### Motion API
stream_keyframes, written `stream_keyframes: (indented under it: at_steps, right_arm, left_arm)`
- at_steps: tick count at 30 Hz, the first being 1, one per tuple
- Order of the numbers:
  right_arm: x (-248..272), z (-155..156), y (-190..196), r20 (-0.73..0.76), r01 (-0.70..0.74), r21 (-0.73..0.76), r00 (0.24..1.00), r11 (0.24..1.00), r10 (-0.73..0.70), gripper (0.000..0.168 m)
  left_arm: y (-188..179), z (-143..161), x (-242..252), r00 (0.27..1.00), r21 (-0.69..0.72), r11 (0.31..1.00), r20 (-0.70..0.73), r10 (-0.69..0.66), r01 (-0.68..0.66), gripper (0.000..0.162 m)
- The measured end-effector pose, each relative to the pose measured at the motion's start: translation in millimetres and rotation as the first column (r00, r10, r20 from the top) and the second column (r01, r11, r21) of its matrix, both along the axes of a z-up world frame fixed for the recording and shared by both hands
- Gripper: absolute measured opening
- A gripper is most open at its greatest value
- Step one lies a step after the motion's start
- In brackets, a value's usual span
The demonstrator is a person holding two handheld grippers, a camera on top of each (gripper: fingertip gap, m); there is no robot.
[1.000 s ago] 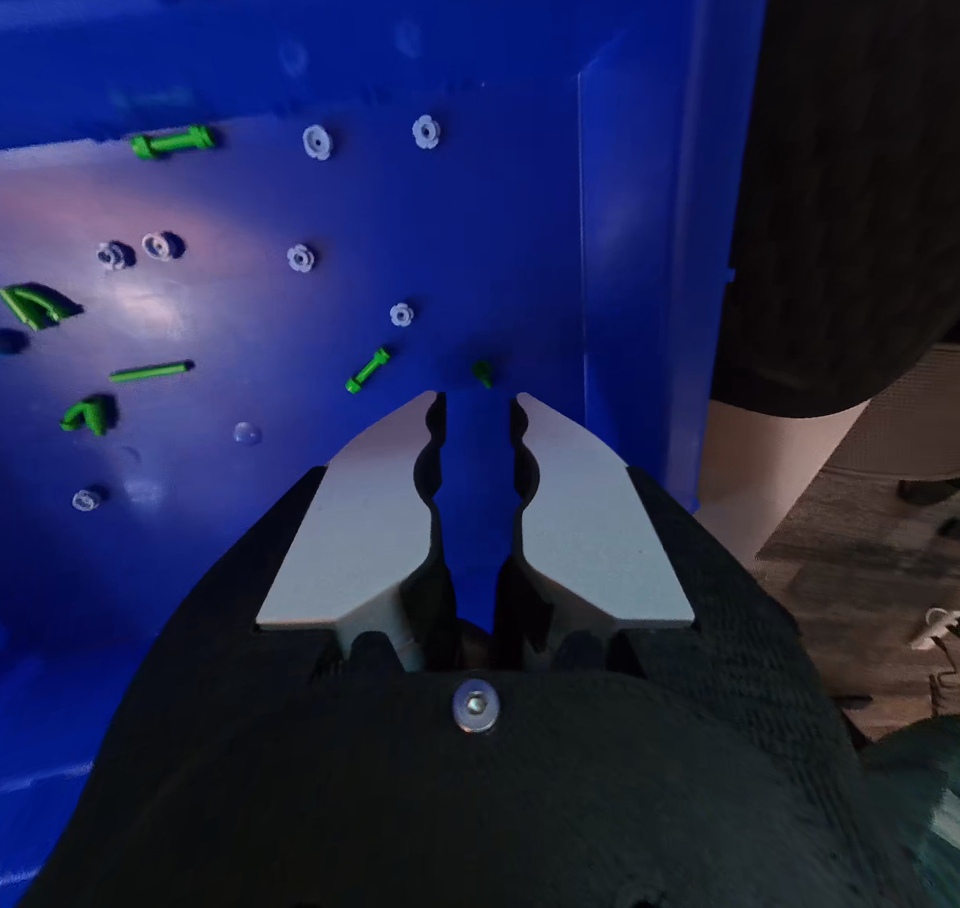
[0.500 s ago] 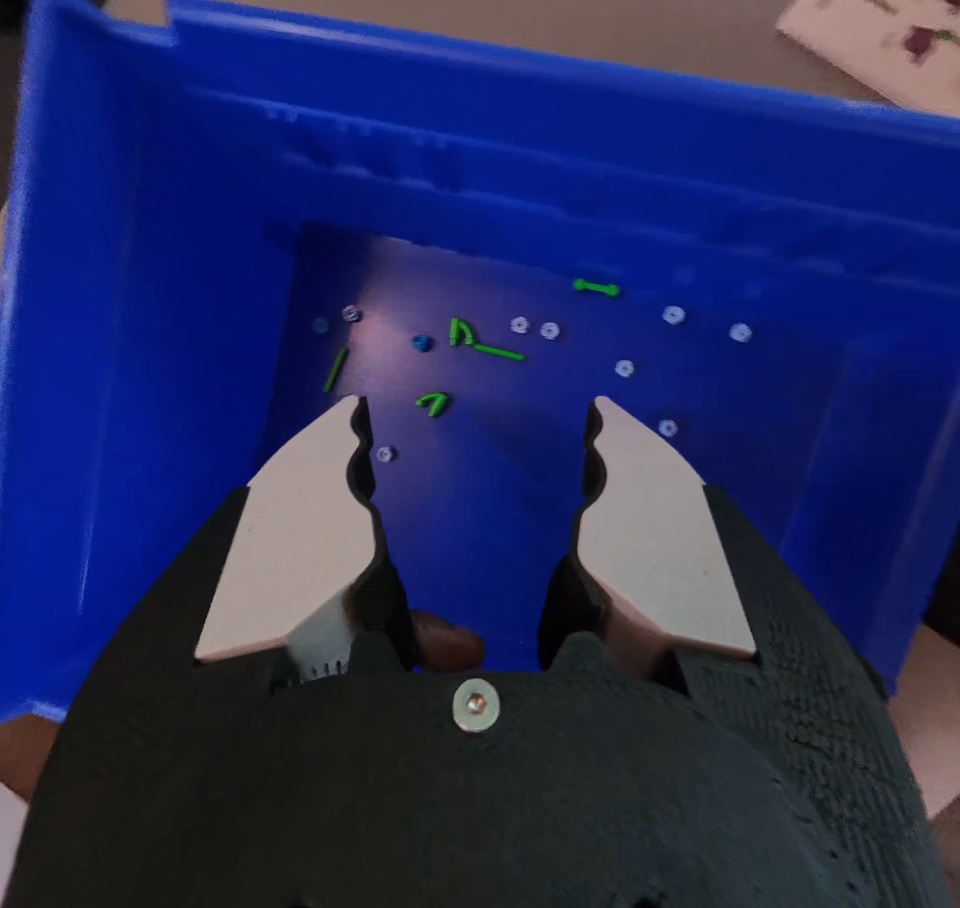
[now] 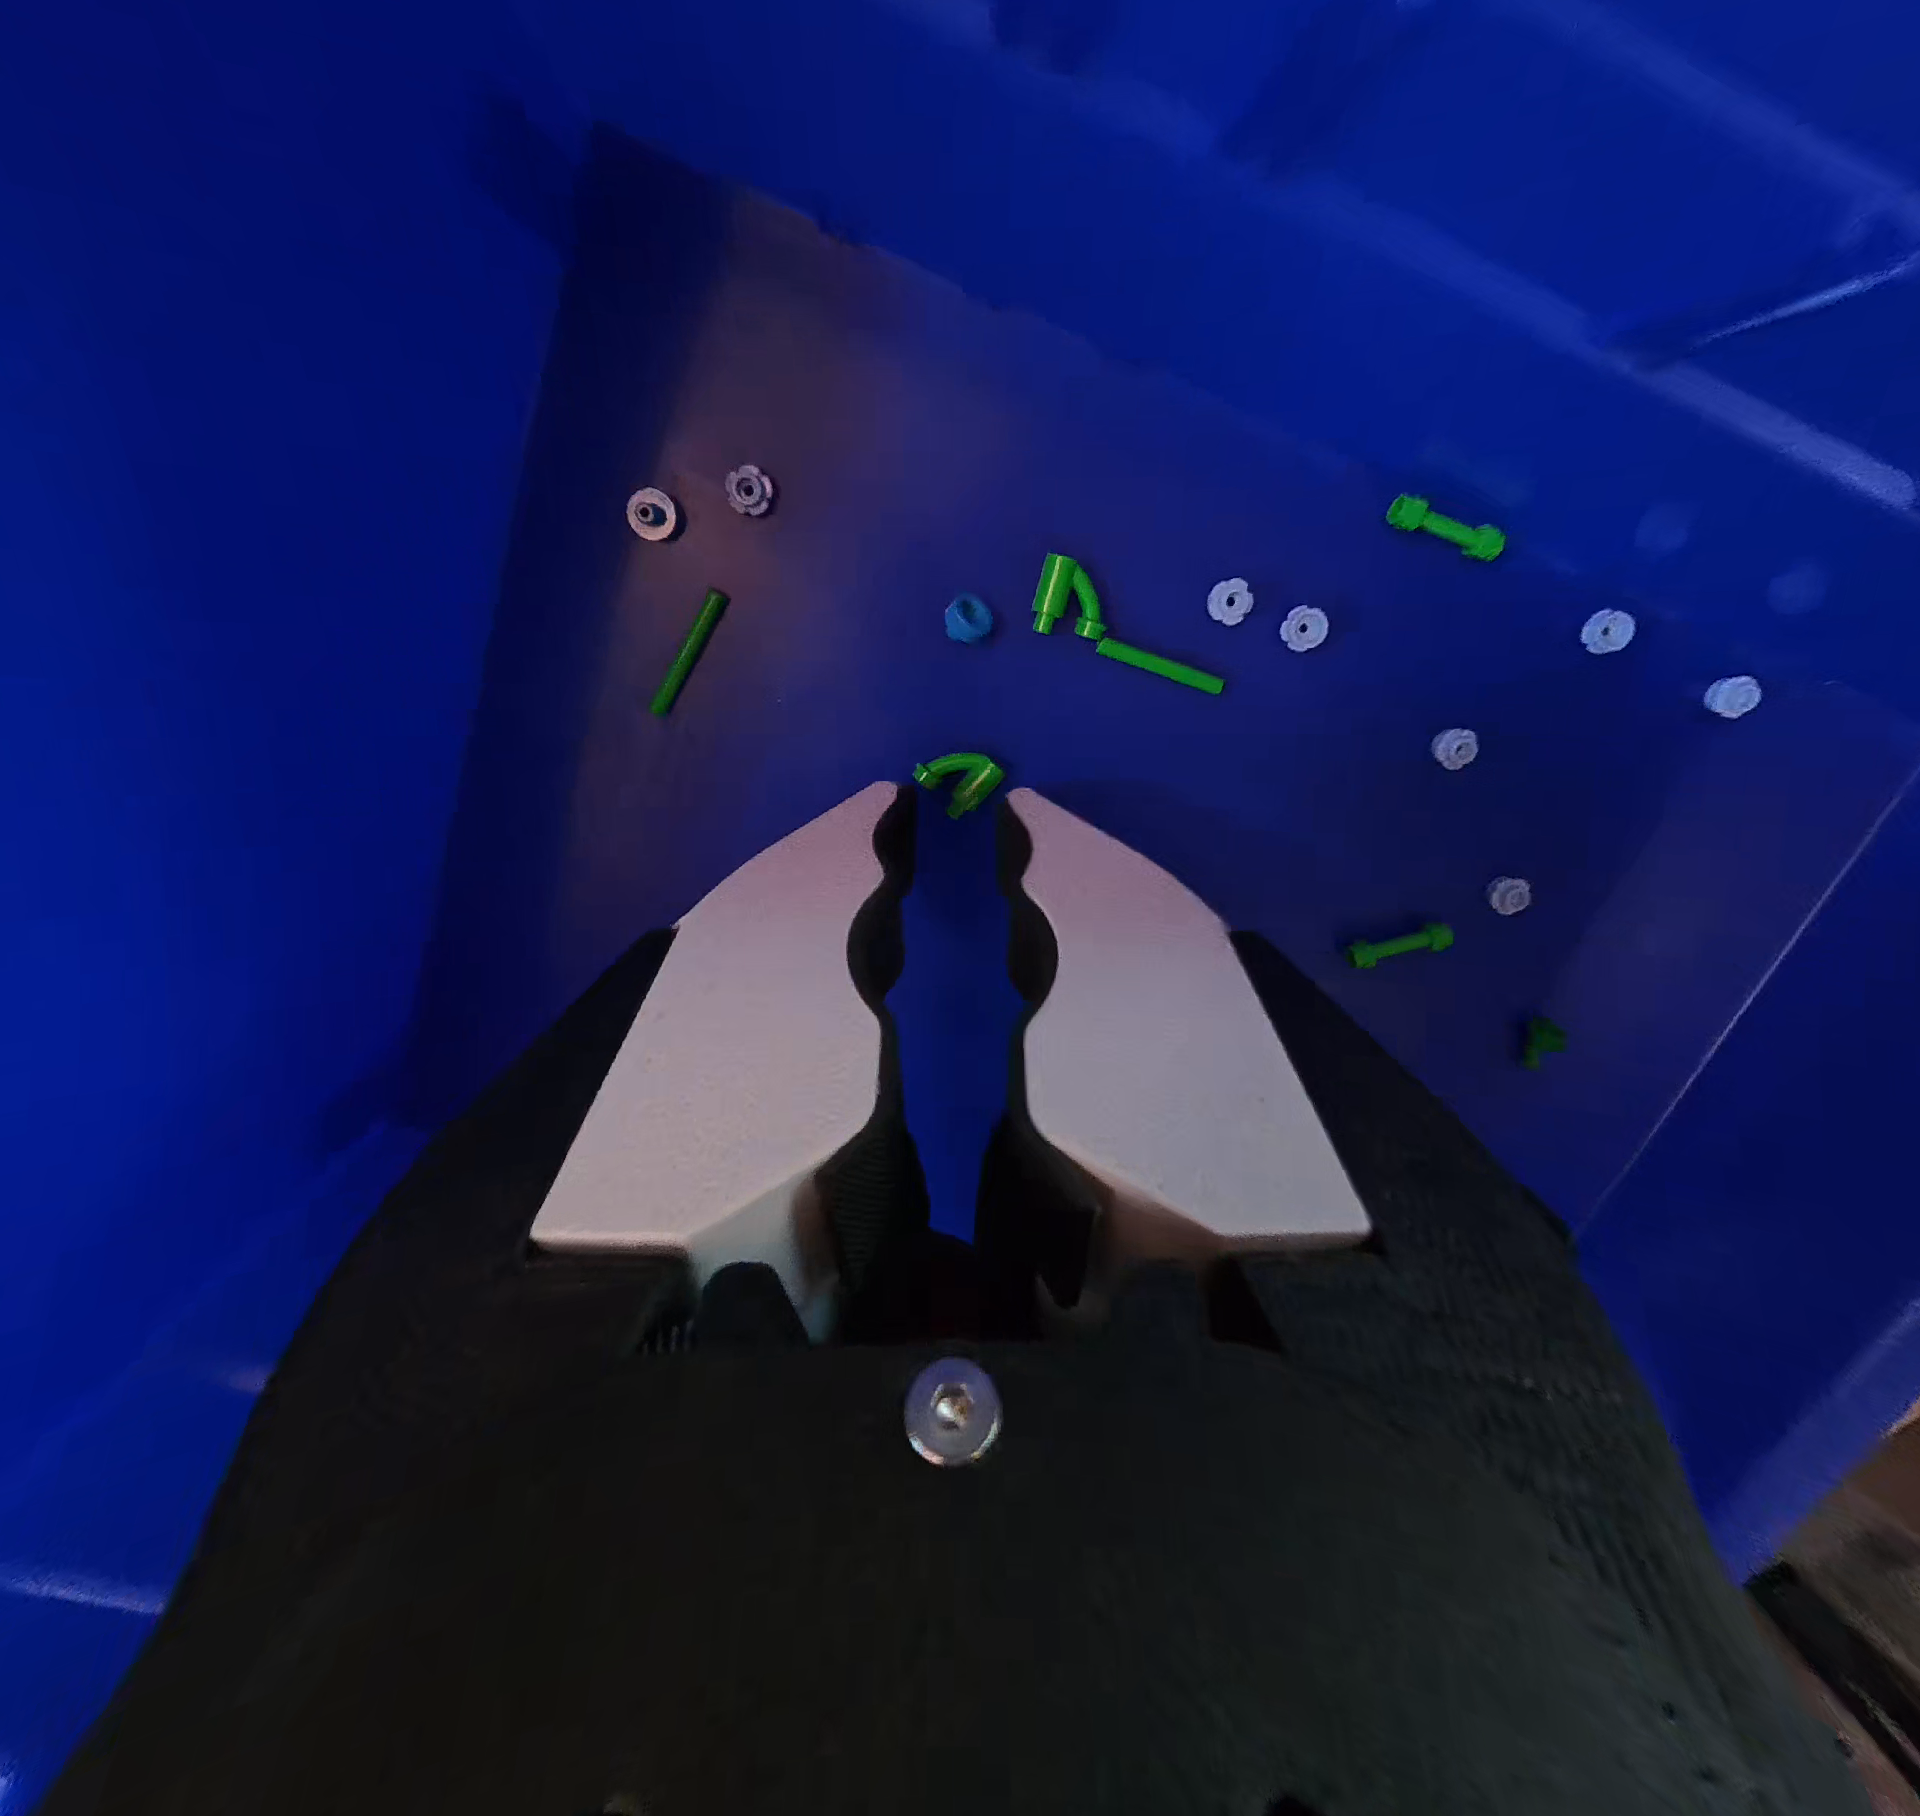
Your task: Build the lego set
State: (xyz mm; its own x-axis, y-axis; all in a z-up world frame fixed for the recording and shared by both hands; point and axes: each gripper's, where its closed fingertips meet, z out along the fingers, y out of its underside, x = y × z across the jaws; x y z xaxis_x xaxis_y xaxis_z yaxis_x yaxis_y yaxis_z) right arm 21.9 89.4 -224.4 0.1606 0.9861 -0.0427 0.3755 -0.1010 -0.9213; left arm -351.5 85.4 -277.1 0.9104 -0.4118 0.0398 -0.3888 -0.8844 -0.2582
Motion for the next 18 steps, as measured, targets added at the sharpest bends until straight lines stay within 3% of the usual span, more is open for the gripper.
stream_keyframes:
  at_steps: [10, 15, 18]
  right_arm:
    - [0, -1, 2, -0.008, 0.001, -0.038, 1.0, 0.999, -0.001, 0.035]
    - [-1, 1, 1, -0.01, -0.011, -0.035, 1.0, 0.999, 0.01, 0.035]
    - [-6, 5, -2, -0.022, -0.039, -0.038, 0.999, 0.999, 0.038, 0.035]
  left_arm:
    - [-1, -3, 6, 0.985, 0.065, 0.987, -0.101, -0.141, 0.148, 0.003]
    - [0, 37, 17, 0.934, 0.268, 0.921, -0.296, -0.202, 0.284, 0.001]
    - [-14, 48, 24, 0.899, 0.272, 0.901, -0.379, -0.221, 0.337, 0.001]
